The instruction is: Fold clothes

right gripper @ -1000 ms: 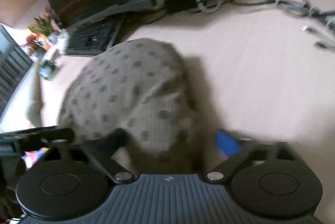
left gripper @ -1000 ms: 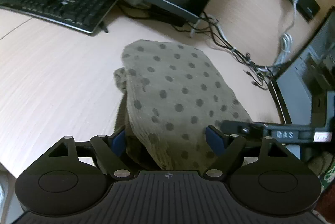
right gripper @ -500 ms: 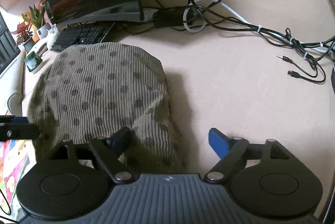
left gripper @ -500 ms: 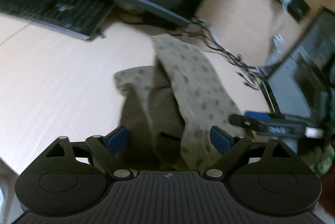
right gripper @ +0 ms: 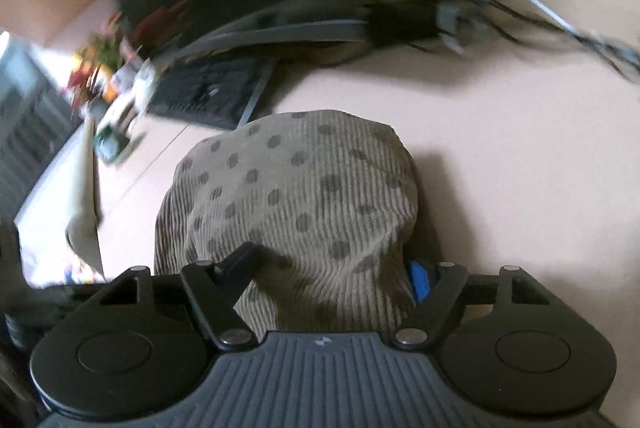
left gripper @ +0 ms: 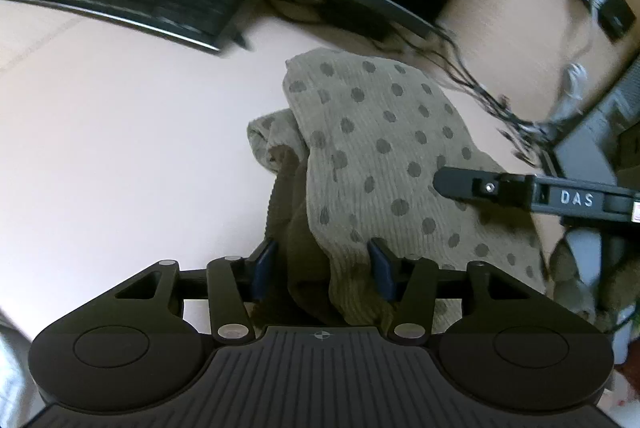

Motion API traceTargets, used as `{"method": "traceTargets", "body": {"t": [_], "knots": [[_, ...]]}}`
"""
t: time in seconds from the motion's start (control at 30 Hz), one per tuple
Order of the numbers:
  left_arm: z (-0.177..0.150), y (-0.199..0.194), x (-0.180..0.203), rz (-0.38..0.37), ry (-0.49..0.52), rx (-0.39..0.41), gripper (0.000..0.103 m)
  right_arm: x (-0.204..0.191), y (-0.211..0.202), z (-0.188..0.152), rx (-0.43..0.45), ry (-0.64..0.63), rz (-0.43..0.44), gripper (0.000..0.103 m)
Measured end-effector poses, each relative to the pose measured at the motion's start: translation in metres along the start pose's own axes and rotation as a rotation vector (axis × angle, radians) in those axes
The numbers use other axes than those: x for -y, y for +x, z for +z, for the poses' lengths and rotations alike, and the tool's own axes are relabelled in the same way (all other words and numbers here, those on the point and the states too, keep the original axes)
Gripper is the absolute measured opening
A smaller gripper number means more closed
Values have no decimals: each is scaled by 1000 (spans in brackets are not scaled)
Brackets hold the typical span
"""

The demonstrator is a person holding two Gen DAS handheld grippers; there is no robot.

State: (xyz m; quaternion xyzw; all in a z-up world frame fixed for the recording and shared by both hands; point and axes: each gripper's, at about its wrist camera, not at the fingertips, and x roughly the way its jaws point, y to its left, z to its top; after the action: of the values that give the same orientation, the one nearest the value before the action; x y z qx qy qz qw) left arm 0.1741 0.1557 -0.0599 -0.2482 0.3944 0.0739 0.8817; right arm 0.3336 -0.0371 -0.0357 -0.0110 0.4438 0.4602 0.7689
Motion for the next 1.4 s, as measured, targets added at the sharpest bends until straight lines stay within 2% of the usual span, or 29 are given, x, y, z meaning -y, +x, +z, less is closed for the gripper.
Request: {"method": "traceTargets", "body": {"t": [0.2,0.3,0.33,0.43,0.47,0.53,0.6,0.63,0.7,0.73,0.83,0.9,1.0,1.07,1.13,1.17,1.23,1.3,1.4], "knots": [[21,-16,-60,80,-42,35,62,-49,55,27,28,-56,25,76],[32,-23,-78,88,-43,27,63,-61,73,38,39,-101,6,82],[38,-29,-80,82,-40,29,59,-64,74,40,47,-110,-10,83],[52,-53,-74,58,20,83,59,-64,55,39,105,-143,-37,84],[58,-61,-71,37,39,106,59,-63,47,35,121,-159,-44,84],[74,-71,-67,-54,61,153,61,-55,33,25,118,-164,-41,92],[90,-67,-61,-125,92,173,65,-48,25,9,92,-130,-34,94],[99,-59,-57,-147,116,173,69,-46,24,0,81,-116,-32,94],[111,-38,-55,-165,144,151,69,-48,24,-17,61,-94,-33,91],[117,-23,-59,-165,138,125,68,-52,24,-26,53,-92,-38,84],[129,22,-76,-129,106,34,61,-63,26,-40,58,-96,-75,81],[129,39,-87,-133,96,1,61,-70,27,-43,74,-100,-109,81],[136,47,-93,-148,109,17,63,-78,33,-35,81,-142,-159,84],[140,47,-93,-150,113,22,61,-83,34,-28,77,-180,-168,86],[143,44,-94,-152,117,24,64,-88,27,-22,88,-227,-172,87],[142,38,-94,-152,124,33,66,-90,21,-21,101,-251,-182,88],[133,14,-94,-175,132,54,78,-94,10,-19,133,-299,-208,100],[118,-8,-93,-225,138,73,87,-98,2,-15,169,-321,-215,103],[92,-21,-95,-294,128,51,83,-105,-6,-10,244,-340,-189,102]]}}
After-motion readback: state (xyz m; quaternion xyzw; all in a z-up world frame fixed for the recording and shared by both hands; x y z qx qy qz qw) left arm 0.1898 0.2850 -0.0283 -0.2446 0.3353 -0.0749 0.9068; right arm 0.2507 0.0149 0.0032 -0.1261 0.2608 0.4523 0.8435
